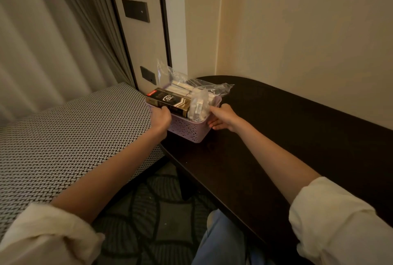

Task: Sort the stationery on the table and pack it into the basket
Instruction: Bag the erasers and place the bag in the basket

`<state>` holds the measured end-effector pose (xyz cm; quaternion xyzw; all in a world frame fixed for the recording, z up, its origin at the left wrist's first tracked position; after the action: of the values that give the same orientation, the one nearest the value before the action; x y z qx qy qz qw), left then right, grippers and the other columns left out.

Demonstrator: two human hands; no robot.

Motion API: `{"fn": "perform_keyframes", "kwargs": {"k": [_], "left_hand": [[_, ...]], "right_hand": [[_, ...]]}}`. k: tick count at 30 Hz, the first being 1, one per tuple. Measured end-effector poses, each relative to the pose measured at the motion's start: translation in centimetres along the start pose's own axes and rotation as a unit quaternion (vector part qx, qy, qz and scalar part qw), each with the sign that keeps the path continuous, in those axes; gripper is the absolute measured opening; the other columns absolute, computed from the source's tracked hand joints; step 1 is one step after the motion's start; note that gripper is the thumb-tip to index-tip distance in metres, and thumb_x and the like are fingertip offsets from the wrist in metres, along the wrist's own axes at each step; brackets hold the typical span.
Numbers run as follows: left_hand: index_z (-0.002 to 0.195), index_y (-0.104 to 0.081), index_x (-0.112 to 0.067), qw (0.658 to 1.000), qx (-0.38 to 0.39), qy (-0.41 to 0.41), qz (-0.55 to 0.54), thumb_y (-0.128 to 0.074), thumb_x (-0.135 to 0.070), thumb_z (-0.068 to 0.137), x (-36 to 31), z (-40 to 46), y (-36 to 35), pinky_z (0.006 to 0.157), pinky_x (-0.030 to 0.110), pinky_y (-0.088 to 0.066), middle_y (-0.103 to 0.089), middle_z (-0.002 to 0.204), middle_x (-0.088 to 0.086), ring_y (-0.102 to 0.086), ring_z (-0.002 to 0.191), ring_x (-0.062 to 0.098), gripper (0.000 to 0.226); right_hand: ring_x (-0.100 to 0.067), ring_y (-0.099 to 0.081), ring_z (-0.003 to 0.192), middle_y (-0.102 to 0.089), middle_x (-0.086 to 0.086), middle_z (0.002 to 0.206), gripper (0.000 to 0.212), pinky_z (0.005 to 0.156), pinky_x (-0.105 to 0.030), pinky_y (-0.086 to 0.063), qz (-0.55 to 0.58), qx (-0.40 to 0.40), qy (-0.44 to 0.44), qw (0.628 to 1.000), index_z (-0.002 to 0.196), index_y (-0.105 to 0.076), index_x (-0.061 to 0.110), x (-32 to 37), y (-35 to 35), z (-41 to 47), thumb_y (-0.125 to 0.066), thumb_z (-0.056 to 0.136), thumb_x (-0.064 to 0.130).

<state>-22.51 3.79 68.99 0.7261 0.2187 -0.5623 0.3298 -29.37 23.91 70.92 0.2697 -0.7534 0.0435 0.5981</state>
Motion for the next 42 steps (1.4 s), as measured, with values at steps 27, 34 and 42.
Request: {"fn": "perform_keyframes", "kwargs": {"k": [27,34,42], "left_hand": [[0.128,-0.051,-0.003,0.994,0.106,0.014,-0.024,-0.039,-0.003,0.096,-7.0,0.3,-15.8,0.090,0.045,-0.054,-0.054,0.127,0.017,-0.054,0.113,0.035,0.034],[0.132,-0.049,-0.007,0.986,0.144,0.033,-0.080,-0.039,-0.003,0.098,-8.9,1.3,-23.5,0.087,0.052,-0.055,-0.052,0.131,0.015,-0.051,0.120,0.036,0.036],[0.132,-0.049,-0.006,0.979,0.161,0.051,-0.111,-0.046,-0.001,0.096,-10.0,2.8,-29.7,0.087,0.053,-0.054,-0.053,0.131,0.016,-0.051,0.121,0.035,0.036]], "right_hand": [[-0.003,-0.045,0.028,-0.054,-0.009,0.056,0.033,0.033,-0.017,-0.038,-0.052,-0.196,0.059,0.978,0.068,-0.053,0.007,-1.5,14.7,6.4,-0.054,0.098,0.020],[-0.002,-0.044,0.026,-0.053,-0.009,0.055,0.037,0.032,-0.016,-0.039,-0.046,-0.231,0.050,0.971,0.065,-0.052,0.008,-2.3,21.2,9.1,-0.052,0.098,0.024],[-0.003,-0.045,0.026,-0.053,-0.010,0.057,0.040,0.032,-0.015,-0.040,-0.059,-0.239,0.030,0.969,0.065,-0.052,0.007,-3.0,26.4,12.1,-0.045,0.101,0.024]]}}
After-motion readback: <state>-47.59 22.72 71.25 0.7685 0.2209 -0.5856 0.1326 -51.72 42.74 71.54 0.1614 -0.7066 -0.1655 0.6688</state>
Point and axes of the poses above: each hand's wrist, its own z-axis towards the middle knuckle, its own y-axis out of the back of the hand, x = y × z, the point moved 5 cm from there along z, towards the middle knuckle
